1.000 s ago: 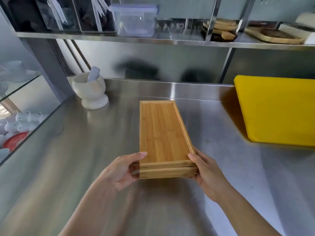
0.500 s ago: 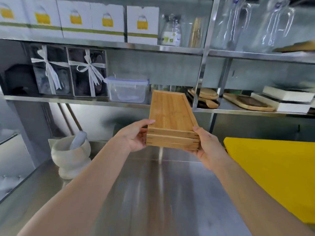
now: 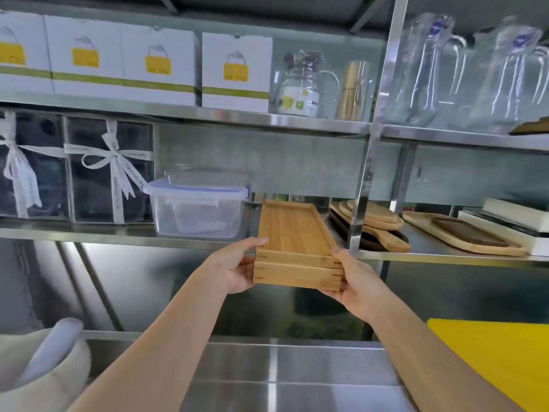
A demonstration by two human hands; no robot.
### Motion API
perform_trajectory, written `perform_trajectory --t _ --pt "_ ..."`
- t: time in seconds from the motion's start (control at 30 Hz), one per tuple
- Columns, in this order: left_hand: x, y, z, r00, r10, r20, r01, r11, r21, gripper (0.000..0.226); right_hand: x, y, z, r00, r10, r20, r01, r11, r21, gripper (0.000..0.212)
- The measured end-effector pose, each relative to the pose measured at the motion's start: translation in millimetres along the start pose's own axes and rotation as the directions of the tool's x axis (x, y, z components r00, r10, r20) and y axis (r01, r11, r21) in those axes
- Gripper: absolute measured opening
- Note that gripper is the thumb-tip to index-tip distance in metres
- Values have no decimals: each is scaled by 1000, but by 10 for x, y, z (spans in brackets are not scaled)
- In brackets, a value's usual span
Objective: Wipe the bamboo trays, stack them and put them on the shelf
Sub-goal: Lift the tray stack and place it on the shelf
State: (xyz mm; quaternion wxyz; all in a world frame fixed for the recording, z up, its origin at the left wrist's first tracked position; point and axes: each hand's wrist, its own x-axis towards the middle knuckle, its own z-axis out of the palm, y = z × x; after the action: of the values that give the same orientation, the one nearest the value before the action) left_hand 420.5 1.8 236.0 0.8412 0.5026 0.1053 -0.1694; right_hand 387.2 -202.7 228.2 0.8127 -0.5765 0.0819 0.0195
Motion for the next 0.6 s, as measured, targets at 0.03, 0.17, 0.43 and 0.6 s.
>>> perform_trajectory --t 0.03,0.17,0.43,0.6 --pt "92 -1 -11 1000 9 2 -9 1000 14 47 89 21 -7 1000 3 -3 -3 1000 0 7" --pt "322 37 -44 999 45 1 -45 998 46 52 346 49 13 1000 -11 -2 11 1000 -8 9" --pt "291 -217 -135 882 458 114 -469 828 307 63 378 89 -100 956 -239 172 287 888 -360 58" --pt "172 -414 -107 769 606 204 -627 651 429 59 344 225 -145 883 -392 259 465 809 -358 68"
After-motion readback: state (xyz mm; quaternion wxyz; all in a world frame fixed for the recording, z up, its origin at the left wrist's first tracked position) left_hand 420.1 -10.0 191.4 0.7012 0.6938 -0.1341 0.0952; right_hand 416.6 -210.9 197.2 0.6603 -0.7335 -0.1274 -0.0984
